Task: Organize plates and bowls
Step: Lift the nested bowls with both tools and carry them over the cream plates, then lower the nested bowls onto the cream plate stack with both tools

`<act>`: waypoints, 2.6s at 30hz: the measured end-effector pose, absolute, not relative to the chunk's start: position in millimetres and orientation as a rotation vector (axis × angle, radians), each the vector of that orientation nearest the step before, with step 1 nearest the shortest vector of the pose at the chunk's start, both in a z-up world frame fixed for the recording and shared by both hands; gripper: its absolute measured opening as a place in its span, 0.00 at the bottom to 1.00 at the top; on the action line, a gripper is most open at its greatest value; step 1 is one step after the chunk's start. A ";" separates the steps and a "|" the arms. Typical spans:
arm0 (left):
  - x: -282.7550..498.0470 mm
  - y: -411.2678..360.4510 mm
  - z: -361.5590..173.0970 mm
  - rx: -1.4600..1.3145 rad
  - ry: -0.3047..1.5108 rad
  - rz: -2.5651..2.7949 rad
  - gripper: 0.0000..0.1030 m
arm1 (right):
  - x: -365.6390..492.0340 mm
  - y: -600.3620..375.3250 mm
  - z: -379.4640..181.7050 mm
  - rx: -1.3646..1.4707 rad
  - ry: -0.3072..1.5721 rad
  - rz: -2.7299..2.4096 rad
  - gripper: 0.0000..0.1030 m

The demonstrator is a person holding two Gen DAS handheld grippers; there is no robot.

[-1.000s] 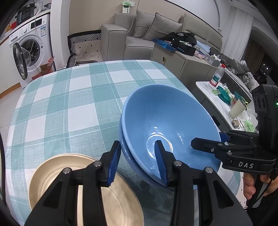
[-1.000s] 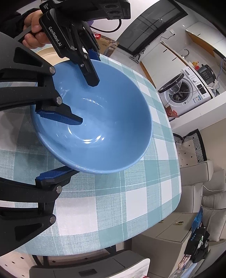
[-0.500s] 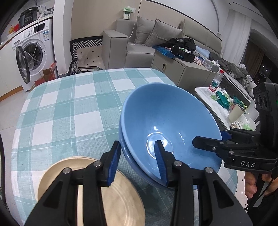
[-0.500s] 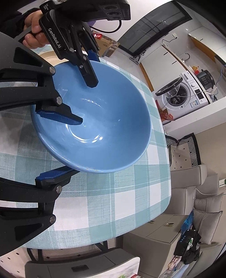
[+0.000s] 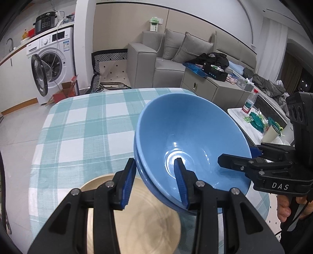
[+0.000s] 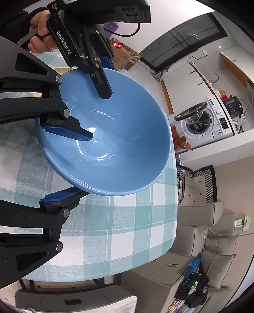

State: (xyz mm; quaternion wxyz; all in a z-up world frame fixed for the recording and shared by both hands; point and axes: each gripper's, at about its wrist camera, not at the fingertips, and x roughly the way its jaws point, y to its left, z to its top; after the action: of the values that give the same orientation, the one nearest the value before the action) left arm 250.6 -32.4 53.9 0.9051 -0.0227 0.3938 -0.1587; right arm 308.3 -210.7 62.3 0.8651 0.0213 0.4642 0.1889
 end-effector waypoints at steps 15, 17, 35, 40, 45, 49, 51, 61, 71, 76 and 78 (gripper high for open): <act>223.1 19.7 62.3 -0.082 0.801 -0.225 0.38 | 295.8 -148.6 71.8 -0.036 1.003 0.501 0.48; 218.6 25.6 61.5 -0.086 0.805 -0.212 0.38 | 293.5 -140.8 71.4 -0.051 1.013 0.513 0.48; 185.5 60.9 40.9 -0.124 0.857 -0.131 0.38 | 275.8 -94.2 56.0 -0.121 1.075 0.599 0.48; 180.7 67.5 35.3 -0.136 0.868 -0.115 0.38 | 272.6 -86.3 48.1 -0.129 1.089 0.617 0.48; 177.4 71.2 28.1 -0.143 0.879 -0.107 0.38 | 273.5 -83.2 40.3 -0.133 1.103 0.626 0.48; 176.2 71.1 23.6 -0.146 0.891 -0.109 0.38 | 274.3 -82.7 36.4 -0.133 1.110 0.627 0.48; 175.7 71.3 21.7 -0.146 0.895 -0.109 0.38 | 275.6 -82.7 33.7 -0.134 1.116 0.628 0.48; 176.5 70.5 14.5 -0.143 0.911 -0.109 0.38 | 276.5 -83.5 27.0 -0.140 1.131 0.629 0.48; 175.6 71.6 12.8 -0.142 0.916 -0.113 0.38 | 274.7 -84.5 27.7 -0.141 1.137 0.631 0.48; 173.9 72.1 11.9 -0.139 0.916 -0.114 0.38 | 272.8 -84.8 28.3 -0.140 1.136 0.633 0.48; 173.4 72.1 11.4 -0.140 0.916 -0.113 0.38 | 272.5 -85.5 28.2 -0.138 1.139 0.632 0.48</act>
State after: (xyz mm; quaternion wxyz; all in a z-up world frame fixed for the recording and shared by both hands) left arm 173.4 72.1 11.4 0.8929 -0.0676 0.4418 -0.0544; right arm 272.5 -85.5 28.2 0.7932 -0.0644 0.5295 0.2939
